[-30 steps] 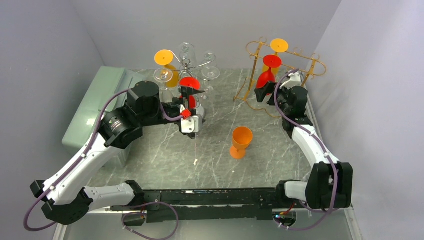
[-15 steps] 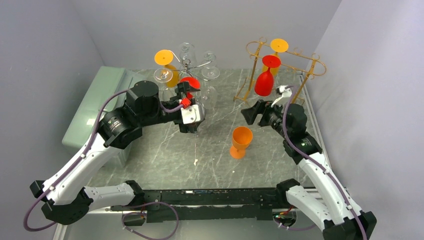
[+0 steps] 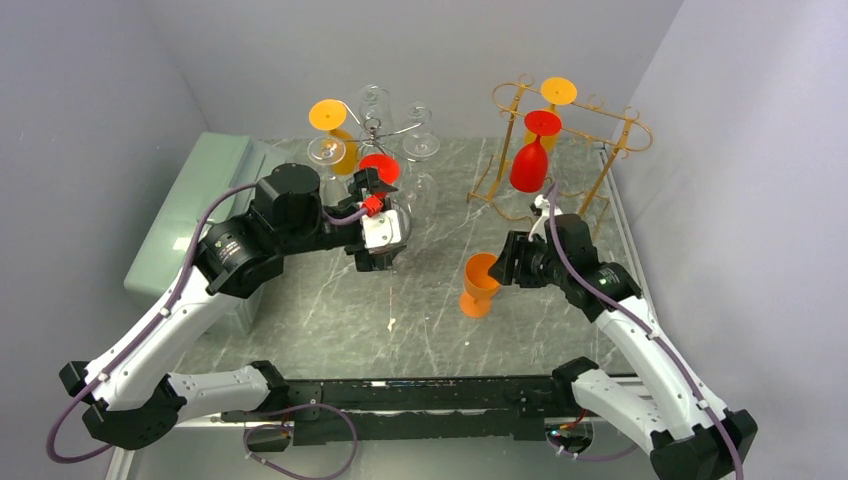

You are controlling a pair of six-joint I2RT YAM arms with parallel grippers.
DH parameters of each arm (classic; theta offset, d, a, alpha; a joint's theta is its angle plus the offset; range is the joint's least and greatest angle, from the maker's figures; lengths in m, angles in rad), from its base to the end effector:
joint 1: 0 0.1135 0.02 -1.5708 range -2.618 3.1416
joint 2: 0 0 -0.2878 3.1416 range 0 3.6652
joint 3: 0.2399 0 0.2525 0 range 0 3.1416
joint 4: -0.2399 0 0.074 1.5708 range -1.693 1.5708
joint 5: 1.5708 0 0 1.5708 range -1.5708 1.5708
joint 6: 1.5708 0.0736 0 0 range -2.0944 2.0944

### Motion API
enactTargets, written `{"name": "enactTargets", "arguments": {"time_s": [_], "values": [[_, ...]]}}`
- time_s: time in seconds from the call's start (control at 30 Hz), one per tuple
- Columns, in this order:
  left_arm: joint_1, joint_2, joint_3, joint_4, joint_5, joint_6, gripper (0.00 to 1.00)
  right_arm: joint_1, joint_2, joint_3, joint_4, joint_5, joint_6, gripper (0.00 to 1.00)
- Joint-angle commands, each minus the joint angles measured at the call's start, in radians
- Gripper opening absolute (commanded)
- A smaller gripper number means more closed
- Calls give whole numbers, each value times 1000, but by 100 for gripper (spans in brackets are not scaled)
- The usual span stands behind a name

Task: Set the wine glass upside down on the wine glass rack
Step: Pick up the wine glass at the center of the board, then turn the wine glass upside down at the wine rack.

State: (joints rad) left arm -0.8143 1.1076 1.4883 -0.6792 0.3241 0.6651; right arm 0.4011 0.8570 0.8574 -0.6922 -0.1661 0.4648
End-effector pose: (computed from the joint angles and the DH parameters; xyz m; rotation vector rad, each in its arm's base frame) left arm 0.1437 -0.1864 0.4755 1.4192 1.2222 -0.4055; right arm 0.1699 0.0853 0.2976 -0.0169 2.3339 0.6363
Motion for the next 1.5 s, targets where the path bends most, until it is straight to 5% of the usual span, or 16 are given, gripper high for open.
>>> {"name": "enactTargets", "arguments": {"time_s": [0.0,0.13,0.37,0.67,1.07,1.47], "values": [[-3,-26,41,-27,15,-13,99,11,37,-10,-24,-9,11,53],[-4,-33,30,-45,24,-14,99,21,83,-50,16,19,26,40],[-4,-42,23,-55,51,-25,99,31,33,91,-16,125,16,0],[-3,29,79,-89,43,-257,99,30,-83,413,92,22,-57,0],[0,72,30,63,36,-599,99,30,-171,299,488,-80,-30,0],[170,178,79,145,222,-799,57,30,-228,168,670,-179,48,0]]}}
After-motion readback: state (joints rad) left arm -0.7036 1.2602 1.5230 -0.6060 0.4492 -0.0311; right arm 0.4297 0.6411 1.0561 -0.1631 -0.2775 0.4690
